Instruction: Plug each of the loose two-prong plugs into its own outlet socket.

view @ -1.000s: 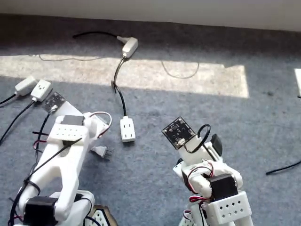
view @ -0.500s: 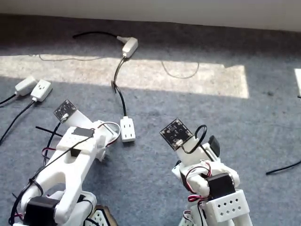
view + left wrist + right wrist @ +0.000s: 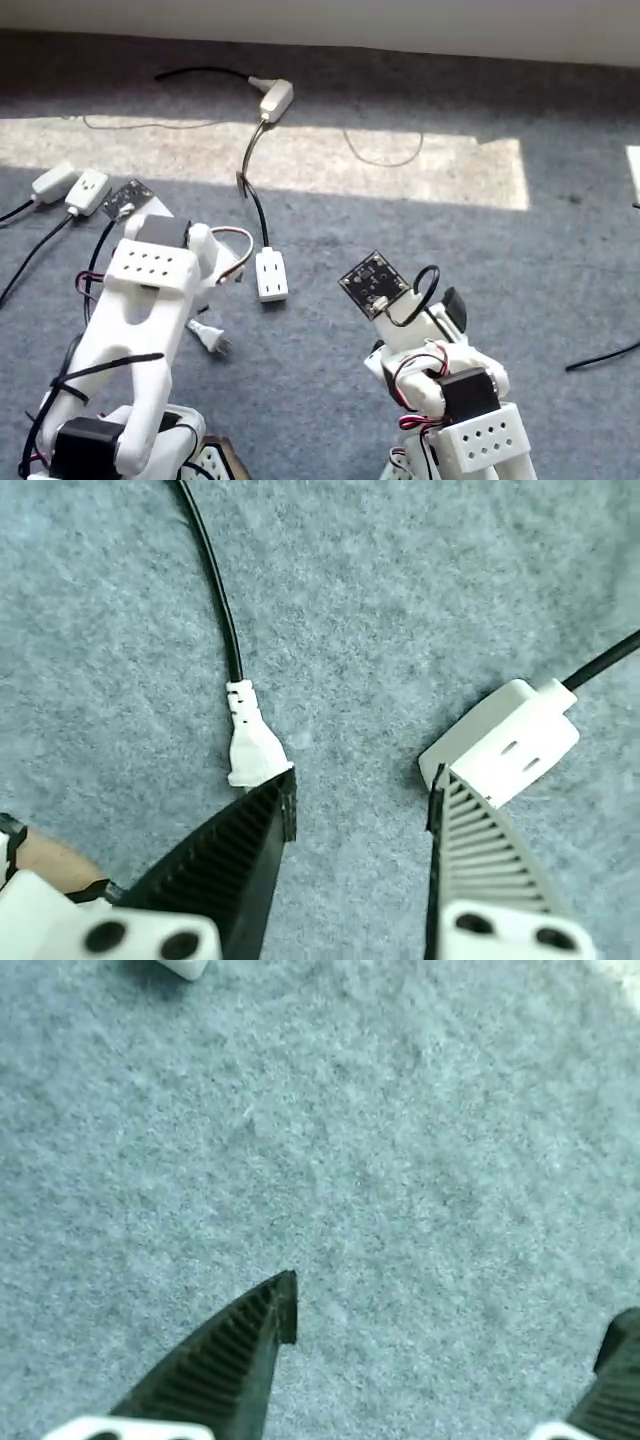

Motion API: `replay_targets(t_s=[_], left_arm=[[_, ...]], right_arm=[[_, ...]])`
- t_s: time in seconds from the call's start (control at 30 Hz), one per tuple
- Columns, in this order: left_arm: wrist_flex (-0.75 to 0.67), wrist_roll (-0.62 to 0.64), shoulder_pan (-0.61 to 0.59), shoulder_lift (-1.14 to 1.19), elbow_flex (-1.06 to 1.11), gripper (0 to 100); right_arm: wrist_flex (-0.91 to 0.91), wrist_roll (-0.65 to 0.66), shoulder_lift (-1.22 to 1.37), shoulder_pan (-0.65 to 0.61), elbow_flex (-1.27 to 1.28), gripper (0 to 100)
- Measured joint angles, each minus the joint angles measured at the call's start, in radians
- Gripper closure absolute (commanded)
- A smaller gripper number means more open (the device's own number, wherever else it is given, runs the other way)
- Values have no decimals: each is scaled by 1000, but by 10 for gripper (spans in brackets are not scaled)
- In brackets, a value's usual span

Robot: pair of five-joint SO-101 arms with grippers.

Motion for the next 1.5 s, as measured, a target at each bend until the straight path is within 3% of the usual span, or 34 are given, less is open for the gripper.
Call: replay_targets(t_s=[0.13, 0.3, 0.6, 0.87, 1.13, 1.5], left_arm=[[83, -78, 0, 0, -37, 769], [81, -121, 0, 0, 37, 772], [-181, -124, 0, 0, 227, 772], [-270, -123, -3, 0, 318, 773], [-276, -104, -72, 0, 321, 957], [-282, -124, -68, -5, 333, 954]], right_arm=[[0, 0, 0, 0, 0, 562], [0, 0, 0, 0, 0, 562], [-11, 0, 0, 0, 23, 562], [-35, 0, 0, 0, 43, 562], [-35, 0, 0, 0, 43, 562], [-35, 0, 0, 0, 43, 562]])
